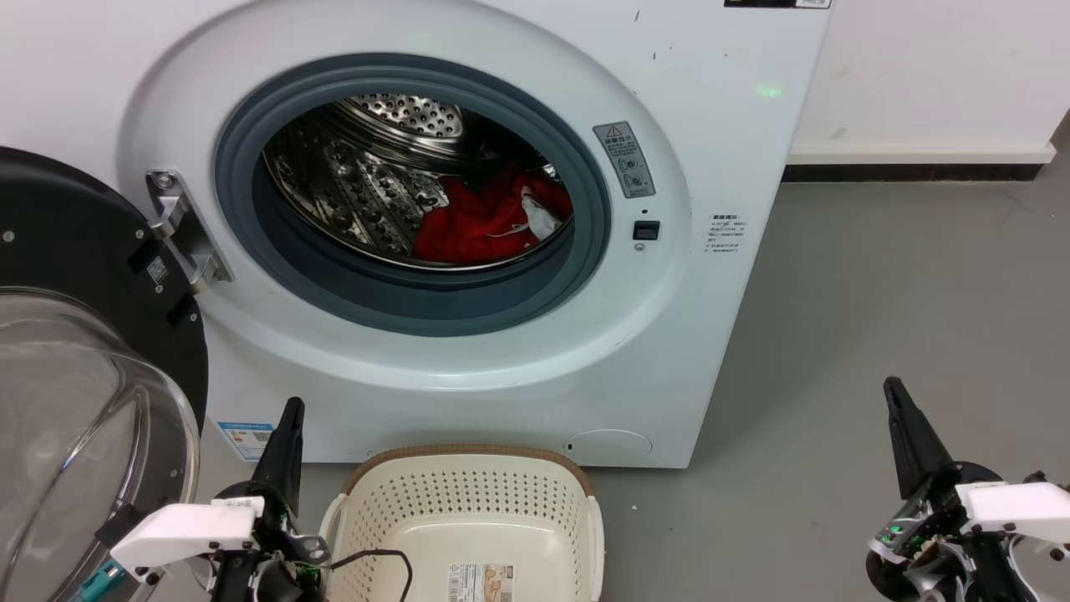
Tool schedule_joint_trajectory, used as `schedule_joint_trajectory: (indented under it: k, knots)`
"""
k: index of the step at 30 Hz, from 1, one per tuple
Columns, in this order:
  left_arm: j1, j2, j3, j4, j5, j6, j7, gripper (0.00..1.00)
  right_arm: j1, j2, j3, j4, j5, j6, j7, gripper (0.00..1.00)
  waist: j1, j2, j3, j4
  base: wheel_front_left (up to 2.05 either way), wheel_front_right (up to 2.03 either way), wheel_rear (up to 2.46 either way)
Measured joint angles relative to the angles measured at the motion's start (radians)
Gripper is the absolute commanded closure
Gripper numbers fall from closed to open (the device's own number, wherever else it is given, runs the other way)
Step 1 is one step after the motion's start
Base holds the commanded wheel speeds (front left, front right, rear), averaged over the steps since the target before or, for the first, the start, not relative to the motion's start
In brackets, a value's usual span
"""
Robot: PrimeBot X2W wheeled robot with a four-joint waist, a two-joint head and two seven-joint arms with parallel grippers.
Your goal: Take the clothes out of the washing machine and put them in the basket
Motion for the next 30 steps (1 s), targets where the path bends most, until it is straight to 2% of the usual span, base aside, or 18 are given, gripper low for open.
schedule_joint_trajectory:
  k: [23, 24, 30]
  knots:
    - [0.000, 0.000, 0.000, 0.000, 0.000, 0.000, 0.000, 1.00, 0.000, 0.000, 0.000, 0.000, 0.000, 0.000, 0.000, 1.00, 0.0000, 0.0000, 0.000, 0.000, 0.00, 0.00, 0.00]
    - [0.001, 0.000, 0.000, 0.002, 0.000, 0.000, 0.000, 0.00, 0.001, 0.000, 0.000, 0.001, 0.000, 0.000, 0.000, 0.00, 0.0000, 0.0000, 0.000, 0.000, 0.00, 0.00, 0.00]
    - [0.030, -0.003, -0.015, 0.025, 0.002, 0.000, -0.014, 0.00, 0.032, 0.002, 0.008, 0.022, 0.000, 0.000, -0.016, 0.00, 0.0000, 0.0000, 0.000, 0.000, 0.00, 0.00, 0.00]
